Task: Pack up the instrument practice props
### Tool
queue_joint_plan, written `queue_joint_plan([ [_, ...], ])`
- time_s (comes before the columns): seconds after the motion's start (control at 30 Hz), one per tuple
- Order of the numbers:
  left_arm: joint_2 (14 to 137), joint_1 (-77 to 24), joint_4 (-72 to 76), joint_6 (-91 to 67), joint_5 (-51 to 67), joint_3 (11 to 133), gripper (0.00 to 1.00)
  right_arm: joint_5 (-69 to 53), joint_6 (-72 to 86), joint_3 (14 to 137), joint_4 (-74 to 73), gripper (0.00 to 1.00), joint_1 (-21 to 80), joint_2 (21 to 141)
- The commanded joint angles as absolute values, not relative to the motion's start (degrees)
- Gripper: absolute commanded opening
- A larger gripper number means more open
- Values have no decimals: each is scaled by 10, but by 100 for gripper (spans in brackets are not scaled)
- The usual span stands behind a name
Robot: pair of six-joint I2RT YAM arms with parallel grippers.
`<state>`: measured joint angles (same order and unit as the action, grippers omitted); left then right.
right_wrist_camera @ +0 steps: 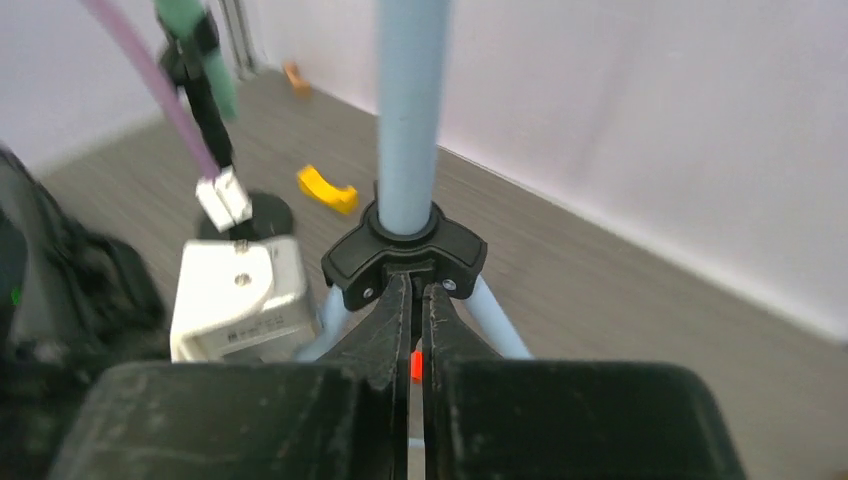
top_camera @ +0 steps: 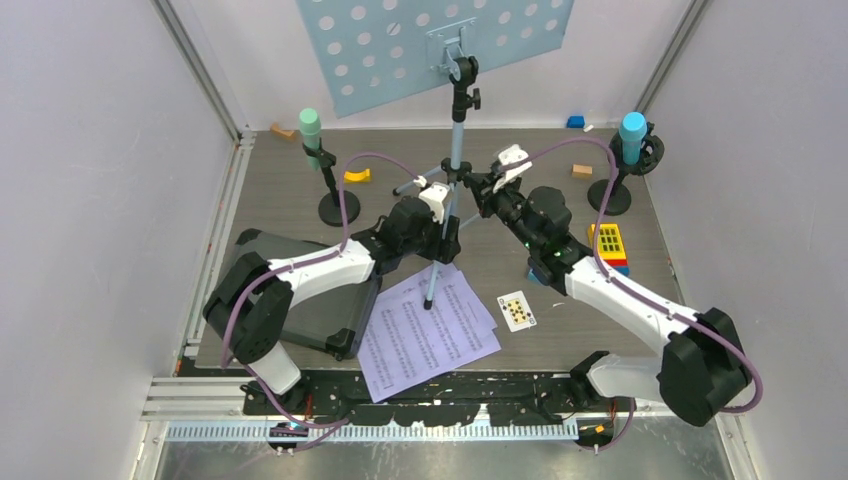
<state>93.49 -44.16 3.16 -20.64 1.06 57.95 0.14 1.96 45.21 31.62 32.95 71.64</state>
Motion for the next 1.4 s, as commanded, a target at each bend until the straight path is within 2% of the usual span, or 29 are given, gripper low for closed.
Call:
queue_joint_plan([
  [0.0,937,-443,27,-204,5,602,66,-122,-269,483,163,1,399,668],
  [0.13,937,-444,18,-199,5,608,66,-89,-420,488,93,1,410,658],
  [0.27,937,-444,14,-195,5,612,66,-71,-468,479,94,2,413,647],
  [0.3,938,-444,14,-195,5,613,66,-66,-464,478,108,5,413,646],
  [0.33,939,-444,13,-196,5,613,66,-62,-449,475,117,14,413,645],
  [0.47,938,-444,12,-197,5,614,66,-62,-380,463,178,36,413,633],
  [0.67,929,-444,6,-187,4,620,67,-53,-265,457,234,52,412,604],
  [0.83,915,-444,7,-185,5,617,70,7,-138,506,204,55,412,595],
  [0.93,907,-444,7,-184,5,613,73,88,-100,572,158,57,411,603],
  [1.07,904,-444,-18,-179,-12,615,78,102,-79,632,130,57,405,638],
  [1.37,869,-444,-3,-188,-28,585,81,142,-54,708,127,57,400,721],
])
